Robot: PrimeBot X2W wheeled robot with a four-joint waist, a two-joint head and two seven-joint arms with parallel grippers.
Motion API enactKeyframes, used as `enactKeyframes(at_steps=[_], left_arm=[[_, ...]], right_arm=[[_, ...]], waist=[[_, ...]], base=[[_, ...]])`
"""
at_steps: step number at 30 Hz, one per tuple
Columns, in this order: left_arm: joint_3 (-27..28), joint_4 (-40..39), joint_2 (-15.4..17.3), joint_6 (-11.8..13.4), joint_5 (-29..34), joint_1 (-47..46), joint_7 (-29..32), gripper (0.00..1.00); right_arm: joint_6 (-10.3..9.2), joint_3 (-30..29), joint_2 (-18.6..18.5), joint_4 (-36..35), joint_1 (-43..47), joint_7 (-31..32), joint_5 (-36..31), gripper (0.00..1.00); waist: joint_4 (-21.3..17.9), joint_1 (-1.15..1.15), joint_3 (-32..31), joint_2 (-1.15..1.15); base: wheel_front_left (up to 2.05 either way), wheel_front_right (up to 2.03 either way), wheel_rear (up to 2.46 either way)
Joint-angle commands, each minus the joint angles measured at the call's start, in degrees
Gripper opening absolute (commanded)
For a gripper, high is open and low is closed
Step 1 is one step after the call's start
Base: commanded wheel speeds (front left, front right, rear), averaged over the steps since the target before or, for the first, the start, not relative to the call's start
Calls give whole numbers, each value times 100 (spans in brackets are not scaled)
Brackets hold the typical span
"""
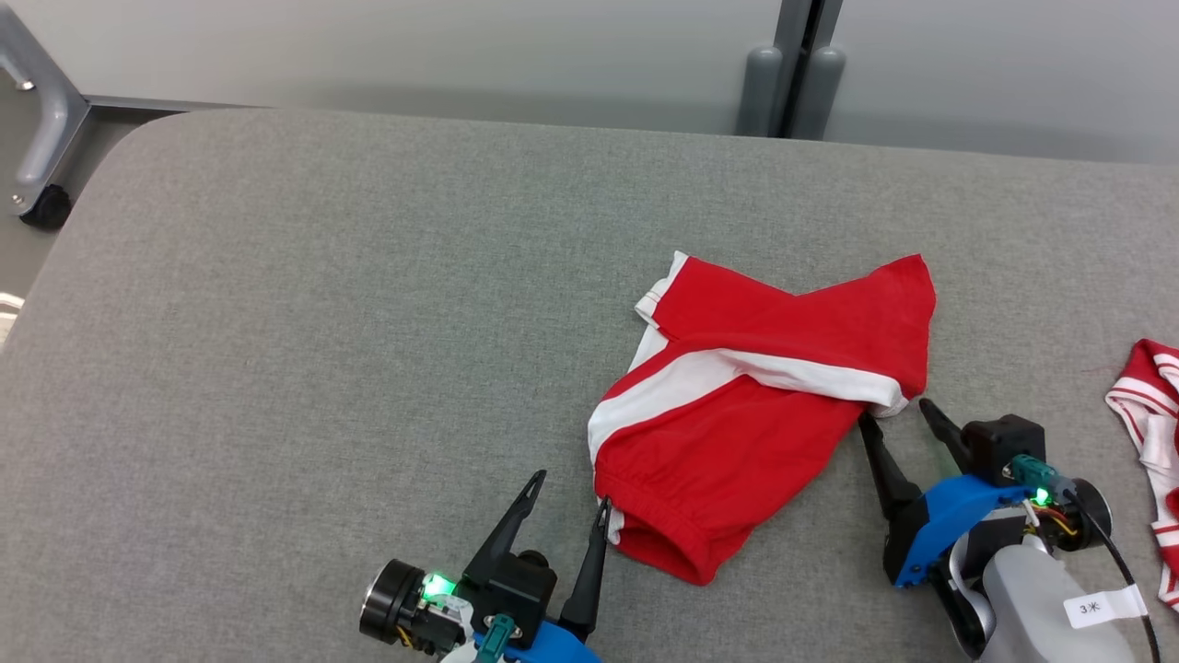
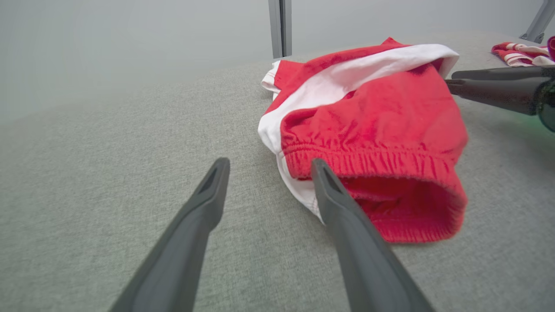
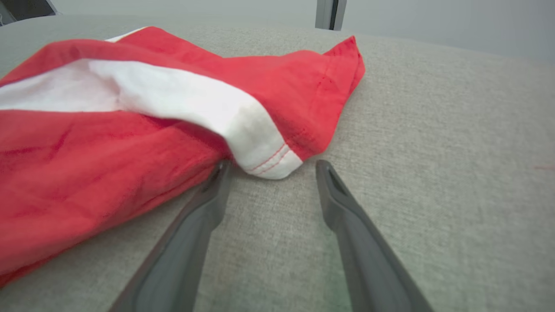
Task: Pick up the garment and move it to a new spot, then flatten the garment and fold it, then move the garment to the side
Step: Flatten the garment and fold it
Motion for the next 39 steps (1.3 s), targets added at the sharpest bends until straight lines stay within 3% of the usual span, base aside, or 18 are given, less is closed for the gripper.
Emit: enactKeyframes(at_steps=[1, 5, 6, 7, 8, 9, 20, 25, 32, 33, 34, 39], left_arm=[[-20, -41, -13, 30, -33, -43, -14, 100], [-63, -118, -15, 67, -92, -106, -14, 100], [-63, -129, -14, 82, -94, -108, -14, 100], [-63, -138, -14, 93, -101, -106, -14, 100], [-60, -143, -15, 99, -123, -104, -14, 100], [-47, -147, -14, 112, -149, -100, -14, 100], [158, -158, -13, 61, -228, 82, -14, 100], [290, -213, -11, 44, -288, 188, -14, 100], [434, -258, -12, -18, -407, 244, -14, 100], [478, -240, -10, -47, -477, 251, -14, 100], [535, -197, -8, -41, -568, 266, -14, 100], [952, 190, -10, 254, -1021, 228, -13, 100]], right_arm=[[1, -91, -20, 21, -103, -17, -80, 100], [1, -372, -21, 10, -179, -17, -333, 100], [1, -425, -10, 9, -191, -17, -388, 55], [1, -468, 6, -10, -210, -17, -447, 18], [1, -506, 16, -46, -229, -17, -490, 2], [1, -538, 25, -96, -244, -17, -515, 0], [1, -330, -432, -868, -93, -17, -550, 0], [1, -66, -804, -985, 351, -17, -473, 0], [1, 160, -890, -921, 929, -17, -220, 0], [1, 120, -862, -913, 991, -17, -166, 42], [1, 108, -840, -925, 1035, -17, -157, 100], [1, 11, -616, -1251, 1105, -17, -115, 100]], waist=[[46, 0, 50, 0], [82, 0, 120, 0], [79, 0, 130, 0], [68, 0, 139, 0], [53, 0, 145, 0], [26, 0, 145, 0], [-695, 0, -224, 0], [-1075, 0, -390, 0], [-1311, 0, -437, 0], [-1330, 0, -439, 0], [-1350, 0, -435, 0], [-1469, 0, -362, 0]], base=[[0, 0, 0], [0, 0, 0], [0, 0, 0], [0, 0, 0], [0, 0, 0], [0, 0, 0], [0, 0, 0], [0, 0, 0], [0, 0, 0], [0, 0, 0], [0, 0, 0], [0, 0, 0]])
